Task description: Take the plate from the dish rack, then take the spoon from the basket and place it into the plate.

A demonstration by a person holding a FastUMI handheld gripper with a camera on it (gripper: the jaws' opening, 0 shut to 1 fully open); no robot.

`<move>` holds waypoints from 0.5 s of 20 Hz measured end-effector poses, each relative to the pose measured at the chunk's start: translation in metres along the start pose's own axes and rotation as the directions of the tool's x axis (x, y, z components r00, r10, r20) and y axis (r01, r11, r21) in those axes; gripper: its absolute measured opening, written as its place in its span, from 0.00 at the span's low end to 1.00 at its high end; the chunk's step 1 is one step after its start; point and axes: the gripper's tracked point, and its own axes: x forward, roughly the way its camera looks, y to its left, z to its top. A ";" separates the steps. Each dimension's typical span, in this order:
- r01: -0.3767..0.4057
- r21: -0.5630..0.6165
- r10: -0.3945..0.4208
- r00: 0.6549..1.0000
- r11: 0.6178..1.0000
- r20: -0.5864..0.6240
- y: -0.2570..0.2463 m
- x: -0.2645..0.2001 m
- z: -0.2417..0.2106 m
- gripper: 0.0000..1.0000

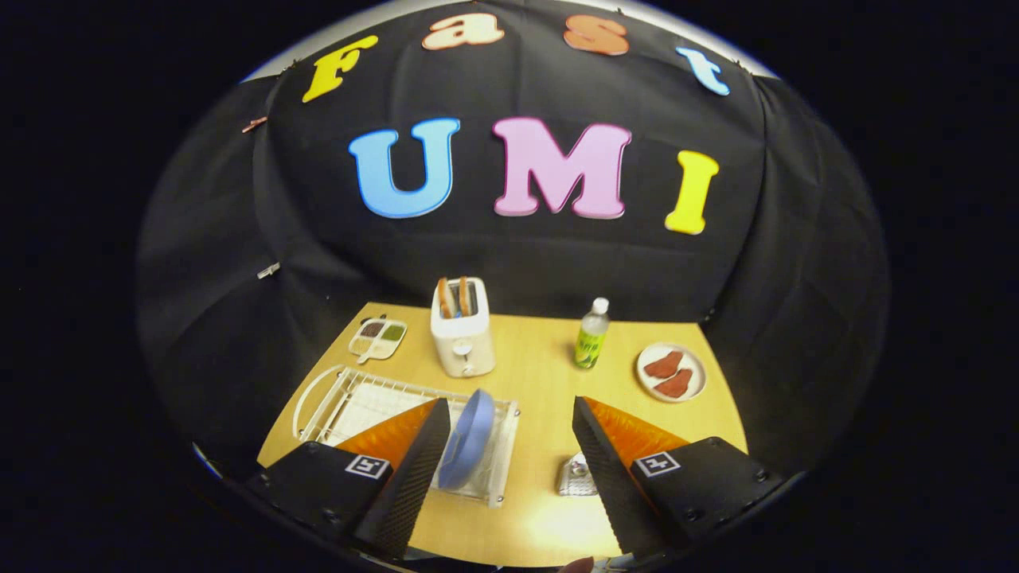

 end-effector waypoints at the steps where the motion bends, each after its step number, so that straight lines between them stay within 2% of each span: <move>1: -0.002 0.011 0.002 0.998 1.000 -0.062 0.005 0.012 -0.009 0.94; 5: -0.011 0.094 0.037 0.959 0.996 -0.281 0.023 0.062 -0.048 0.85; 6: -0.017 0.126 0.057 0.947 0.992 -0.317 0.030 0.071 -0.054 0.78; 10: 0.025 0.178 0.058 0.891 0.984 -0.450 0.036 0.118 -0.088 0.77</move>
